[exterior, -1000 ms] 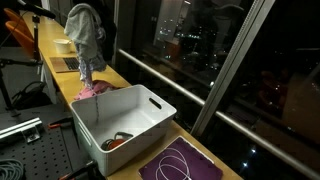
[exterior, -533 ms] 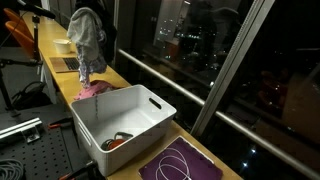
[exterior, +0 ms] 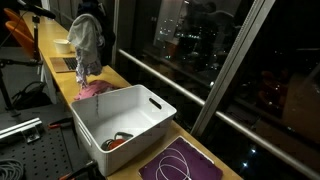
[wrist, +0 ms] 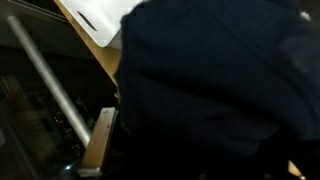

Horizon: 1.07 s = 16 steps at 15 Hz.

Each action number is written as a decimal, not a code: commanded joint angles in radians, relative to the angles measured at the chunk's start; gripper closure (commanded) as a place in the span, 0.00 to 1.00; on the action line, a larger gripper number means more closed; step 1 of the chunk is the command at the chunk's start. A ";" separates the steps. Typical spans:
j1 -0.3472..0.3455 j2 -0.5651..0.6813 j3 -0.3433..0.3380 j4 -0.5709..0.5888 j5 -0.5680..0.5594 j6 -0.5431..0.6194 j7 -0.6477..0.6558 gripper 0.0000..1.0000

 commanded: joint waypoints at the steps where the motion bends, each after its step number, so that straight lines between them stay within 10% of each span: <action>1: -0.071 -0.008 0.001 0.027 0.045 0.015 -0.050 0.95; 16: -0.391 -0.002 0.049 -0.296 0.378 0.426 -0.055 0.95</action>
